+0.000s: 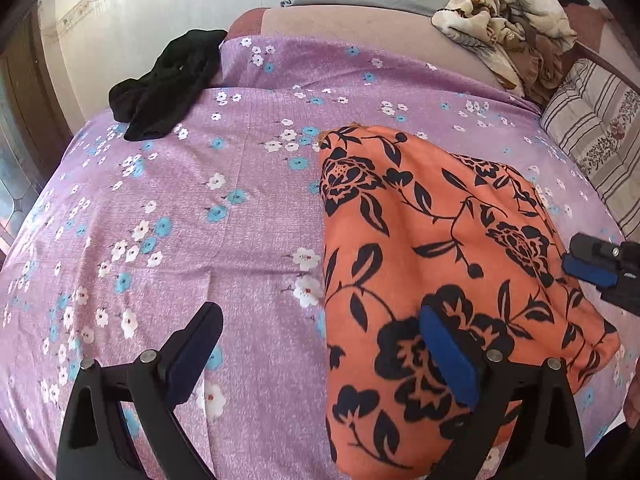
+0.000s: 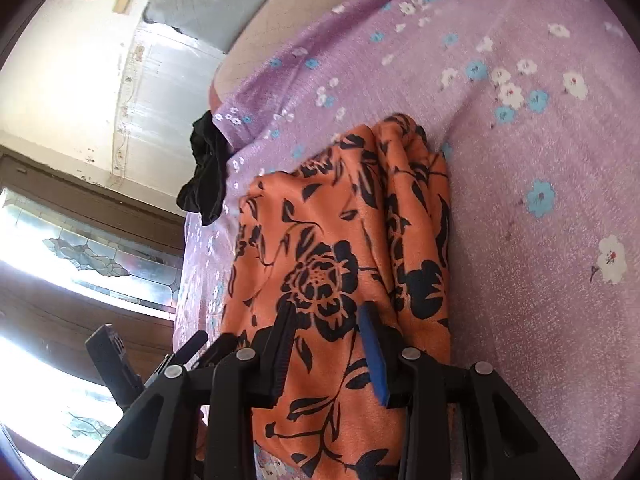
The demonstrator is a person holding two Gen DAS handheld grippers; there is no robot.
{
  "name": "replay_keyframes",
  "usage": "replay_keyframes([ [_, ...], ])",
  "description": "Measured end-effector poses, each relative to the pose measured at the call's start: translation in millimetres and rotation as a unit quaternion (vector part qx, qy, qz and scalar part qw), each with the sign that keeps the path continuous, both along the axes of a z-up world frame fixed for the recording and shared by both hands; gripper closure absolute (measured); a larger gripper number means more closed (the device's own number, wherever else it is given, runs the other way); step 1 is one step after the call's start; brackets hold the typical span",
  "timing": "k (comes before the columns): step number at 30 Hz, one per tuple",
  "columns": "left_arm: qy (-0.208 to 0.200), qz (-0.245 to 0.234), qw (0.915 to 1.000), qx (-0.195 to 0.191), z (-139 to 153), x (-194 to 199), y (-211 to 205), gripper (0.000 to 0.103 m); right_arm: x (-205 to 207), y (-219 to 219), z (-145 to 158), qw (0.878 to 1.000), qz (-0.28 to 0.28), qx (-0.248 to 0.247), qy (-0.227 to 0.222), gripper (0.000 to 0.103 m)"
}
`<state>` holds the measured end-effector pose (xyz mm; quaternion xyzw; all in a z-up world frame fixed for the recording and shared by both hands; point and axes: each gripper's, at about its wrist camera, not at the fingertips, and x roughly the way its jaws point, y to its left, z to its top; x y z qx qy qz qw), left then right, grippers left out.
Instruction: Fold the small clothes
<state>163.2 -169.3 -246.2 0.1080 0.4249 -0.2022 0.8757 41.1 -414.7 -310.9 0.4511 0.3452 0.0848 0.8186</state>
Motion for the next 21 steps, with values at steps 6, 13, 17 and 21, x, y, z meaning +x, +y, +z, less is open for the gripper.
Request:
replay_keyframes([
  [6,-0.006,-0.024,0.9997,0.001,-21,-2,1,0.0,8,30,-8,0.995,0.056,-0.075,0.036,0.045],
  [13,-0.043,-0.031,0.9986,0.004,-7,-5,-2,0.0,-4,11,-2,0.999,0.033,-0.034,0.015,0.045],
  [17,-0.071,-0.034,0.9969,0.001,4,-3,-3,0.0,-14,-6,6,0.999,-0.007,-0.048,0.001,0.044],
  [21,-0.071,-0.039,0.9967,0.001,7,4,-5,0.0,-18,-24,0,0.999,-0.038,-0.036,0.016,0.043],
])
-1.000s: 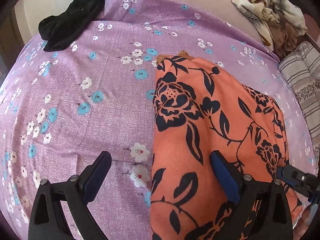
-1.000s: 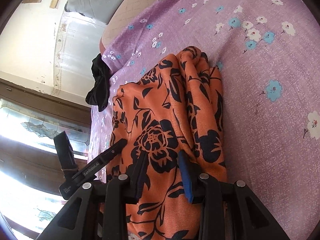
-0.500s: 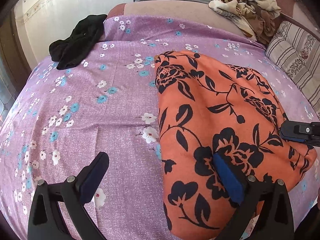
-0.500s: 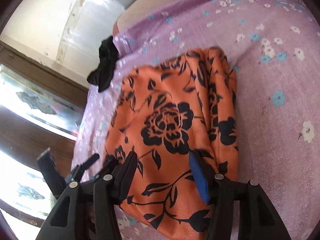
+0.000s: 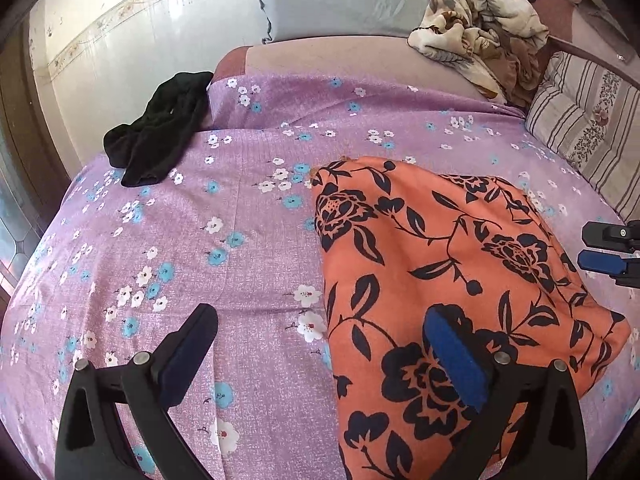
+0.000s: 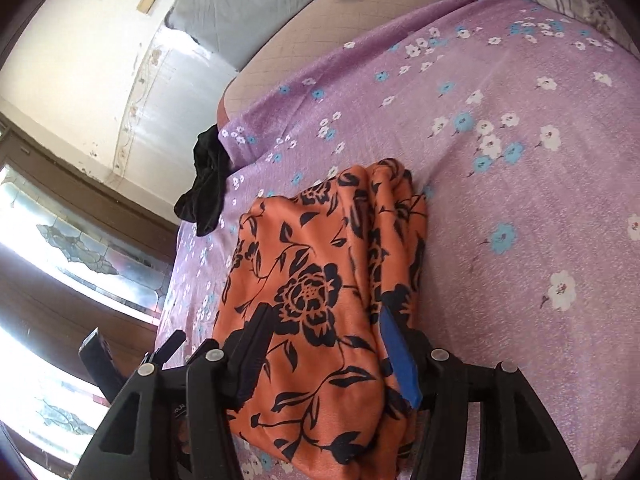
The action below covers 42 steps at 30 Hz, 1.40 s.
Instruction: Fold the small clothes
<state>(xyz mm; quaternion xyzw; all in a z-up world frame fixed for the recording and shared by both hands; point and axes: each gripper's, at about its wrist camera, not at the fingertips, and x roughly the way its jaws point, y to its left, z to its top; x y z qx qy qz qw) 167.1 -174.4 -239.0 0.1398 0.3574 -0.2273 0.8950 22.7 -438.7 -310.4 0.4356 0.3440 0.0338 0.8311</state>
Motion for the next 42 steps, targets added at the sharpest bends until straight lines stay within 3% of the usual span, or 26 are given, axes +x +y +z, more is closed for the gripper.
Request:
replay_keyframes([
  [10,0.027,-0.012,0.9995,-0.012,-3,11,-5,0.0,1,-20,-22,0.999,-0.023,0.022,0.03,0.04],
  [24,0.05,-0.024,0.9982,-0.02,-9,23,-17,0.0,8,-22,-30,0.999,-0.016,0.032,0.027,0.039],
  [30,0.081,-0.044,0.9952,-0.033,-14,26,-21,0.0,12,-18,-35,0.999,-0.007,0.036,0.034,0.039],
  [34,0.161,-0.083,0.9812,-0.066,-26,34,-24,0.0,16,-15,-45,0.997,0.003,0.057,0.043,0.035],
  [39,0.231,-0.099,0.9617,-0.109,-37,47,-23,0.0,19,-13,-49,0.997,0.009,0.07,0.035,0.03],
  [42,0.293,-0.11,0.9401,-0.134,-46,56,-22,0.0,22,-11,-51,0.996,0.02,0.077,0.03,0.027],
])
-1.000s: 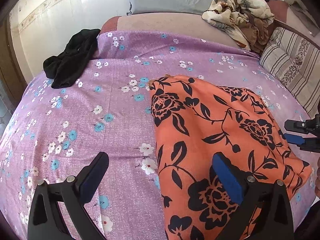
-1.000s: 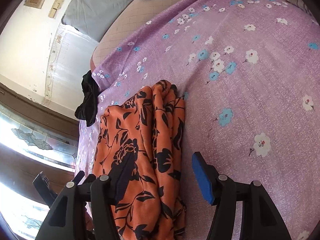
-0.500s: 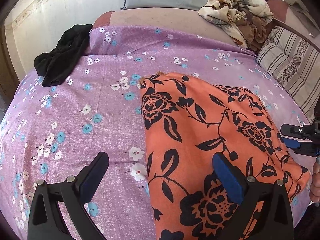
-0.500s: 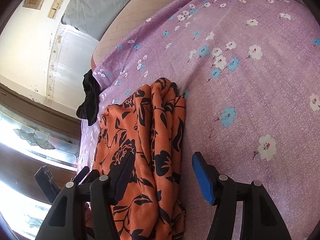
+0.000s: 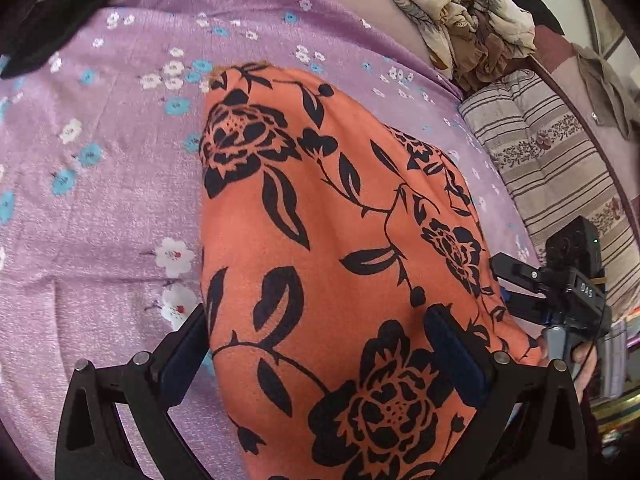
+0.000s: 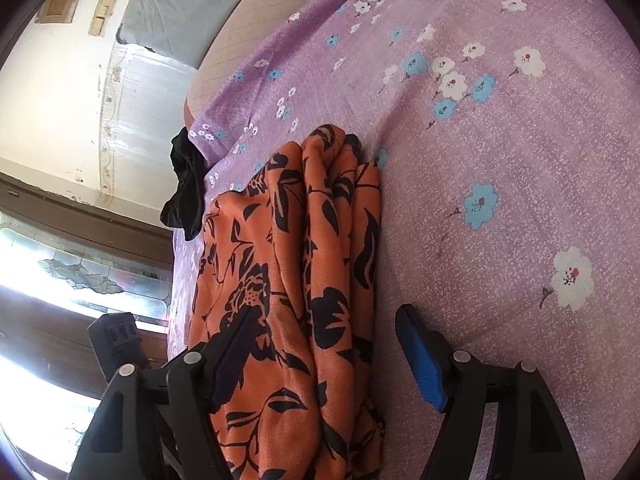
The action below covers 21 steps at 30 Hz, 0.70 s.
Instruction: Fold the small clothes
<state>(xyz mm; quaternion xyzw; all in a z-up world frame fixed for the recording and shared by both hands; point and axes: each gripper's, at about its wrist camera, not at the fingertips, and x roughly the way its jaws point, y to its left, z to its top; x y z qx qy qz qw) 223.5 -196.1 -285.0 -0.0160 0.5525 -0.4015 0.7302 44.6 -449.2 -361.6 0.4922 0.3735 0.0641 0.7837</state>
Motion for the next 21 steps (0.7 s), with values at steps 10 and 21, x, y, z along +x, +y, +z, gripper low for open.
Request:
replay_keyframes([
  [10,0.072,-0.02,0.9959,-0.051,-6,14,8,0.001,26,30,3,0.998,0.063,0.005,-0.016,0.026],
  [21,0.061,0.001,0.9967,-0.054,-8,20,14,0.046,47,72,15,0.996,0.073,-0.037,-0.029,0.038],
])
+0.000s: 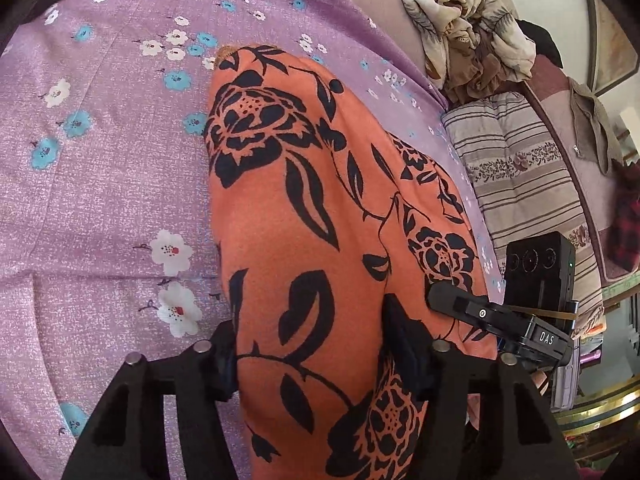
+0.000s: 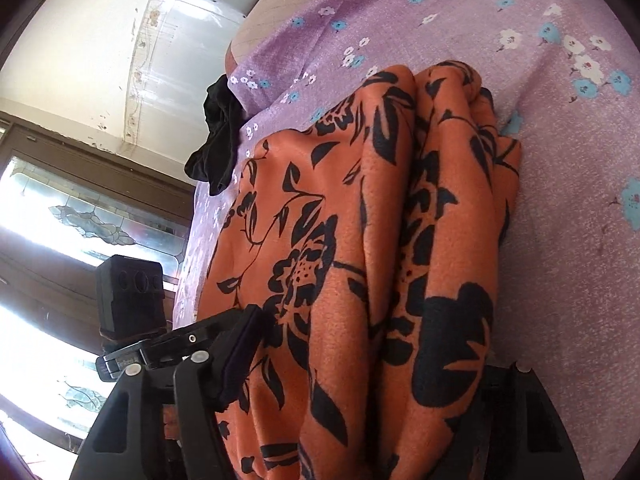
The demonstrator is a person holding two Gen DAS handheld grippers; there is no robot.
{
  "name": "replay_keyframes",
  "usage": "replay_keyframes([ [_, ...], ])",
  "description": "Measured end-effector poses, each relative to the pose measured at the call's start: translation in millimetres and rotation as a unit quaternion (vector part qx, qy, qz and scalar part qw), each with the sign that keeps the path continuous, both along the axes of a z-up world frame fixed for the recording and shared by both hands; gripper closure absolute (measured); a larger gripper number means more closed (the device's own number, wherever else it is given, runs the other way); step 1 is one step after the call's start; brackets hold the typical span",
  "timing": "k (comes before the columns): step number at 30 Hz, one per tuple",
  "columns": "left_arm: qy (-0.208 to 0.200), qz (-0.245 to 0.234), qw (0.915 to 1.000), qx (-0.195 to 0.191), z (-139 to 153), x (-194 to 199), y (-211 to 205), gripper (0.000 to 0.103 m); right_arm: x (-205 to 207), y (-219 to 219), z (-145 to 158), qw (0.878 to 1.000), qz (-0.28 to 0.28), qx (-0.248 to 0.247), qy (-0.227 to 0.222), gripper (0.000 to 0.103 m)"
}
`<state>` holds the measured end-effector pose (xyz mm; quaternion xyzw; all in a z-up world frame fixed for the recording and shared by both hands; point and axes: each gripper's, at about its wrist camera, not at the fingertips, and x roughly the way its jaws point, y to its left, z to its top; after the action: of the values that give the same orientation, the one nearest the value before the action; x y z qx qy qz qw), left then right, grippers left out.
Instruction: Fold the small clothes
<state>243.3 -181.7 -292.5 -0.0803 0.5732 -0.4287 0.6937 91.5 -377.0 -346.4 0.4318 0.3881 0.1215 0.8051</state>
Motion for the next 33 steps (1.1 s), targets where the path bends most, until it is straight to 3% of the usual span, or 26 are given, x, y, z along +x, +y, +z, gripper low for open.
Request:
replay_keyframes([
  [5,-0.024,0.003,0.9997,0.002,8,-5,7,0.053,-7,1,17,0.999,-0.022,-0.026,-0.019,0.053],
  [9,-0.042,0.018,0.999,0.002,18,-7,21,0.054,-10,9,29,0.998,-0.029,-0.041,-0.032,0.056],
  [22,-0.088,0.059,0.9944,-0.003,48,-16,85,0.054,-7,50,57,0.996,-0.006,-0.05,-0.074,0.057],
  [33,-0.084,0.082,0.993,0.009,47,-25,116,0.054,10,82,57,0.996,0.015,-0.054,-0.072,0.057],
])
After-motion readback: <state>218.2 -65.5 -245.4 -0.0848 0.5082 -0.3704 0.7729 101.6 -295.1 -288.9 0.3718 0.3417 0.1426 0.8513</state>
